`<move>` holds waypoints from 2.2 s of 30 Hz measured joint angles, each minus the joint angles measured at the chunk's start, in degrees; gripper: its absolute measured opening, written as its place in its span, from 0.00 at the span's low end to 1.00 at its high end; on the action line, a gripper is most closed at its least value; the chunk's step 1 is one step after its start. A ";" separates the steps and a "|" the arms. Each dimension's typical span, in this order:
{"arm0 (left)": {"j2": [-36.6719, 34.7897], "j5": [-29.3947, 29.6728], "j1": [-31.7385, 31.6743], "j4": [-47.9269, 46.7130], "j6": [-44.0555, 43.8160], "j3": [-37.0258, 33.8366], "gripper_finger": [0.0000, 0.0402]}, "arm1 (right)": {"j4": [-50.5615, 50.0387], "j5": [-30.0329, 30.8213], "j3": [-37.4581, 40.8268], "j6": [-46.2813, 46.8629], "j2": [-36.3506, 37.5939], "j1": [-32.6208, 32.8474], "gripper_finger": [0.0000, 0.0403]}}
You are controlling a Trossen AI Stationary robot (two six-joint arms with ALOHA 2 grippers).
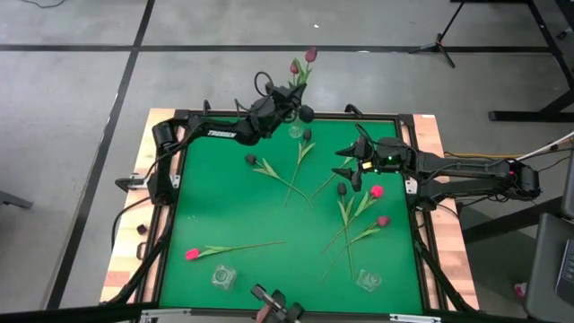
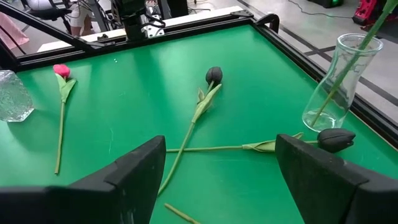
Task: Sort flowers into vase by color
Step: Put the top dark red tulip into the top transparent vase
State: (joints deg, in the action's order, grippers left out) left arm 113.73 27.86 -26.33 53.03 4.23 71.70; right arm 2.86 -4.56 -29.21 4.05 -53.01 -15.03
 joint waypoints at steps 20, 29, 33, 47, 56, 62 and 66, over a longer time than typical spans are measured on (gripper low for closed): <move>1.61 2.72 0.67 -3.79 -2.22 -0.07 0.02 | 0.22 0.02 0.00 -0.07 0.00 0.00 0.75; 2.15 4.18 0.46 -4.00 -4.77 -1.73 0.02 | 0.23 0.01 0.00 -0.07 0.00 -0.02 0.75; 2.21 4.33 0.37 -3.34 -5.63 -3.35 0.02 | 0.23 0.02 0.00 -0.08 0.00 0.00 0.75; 2.21 4.44 0.50 -3.31 -6.95 -3.54 0.02 | 0.29 0.00 0.00 -0.08 0.00 0.00 0.75; 2.21 4.44 0.38 -4.64 -6.86 -3.56 0.09 | 0.52 0.01 0.00 -0.08 0.00 -0.01 0.75; 2.21 4.46 0.35 -5.02 -6.69 -3.56 0.19 | 0.52 0.00 0.00 -0.06 -0.02 0.00 0.75; 2.21 4.79 0.35 -5.02 -6.67 -3.56 0.25 | 0.49 0.00 0.00 -0.08 0.00 -0.02 0.75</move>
State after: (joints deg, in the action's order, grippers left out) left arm 115.94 32.65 -25.98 48.01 -2.44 68.14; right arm 3.36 -4.56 -29.21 3.97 -53.02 -15.05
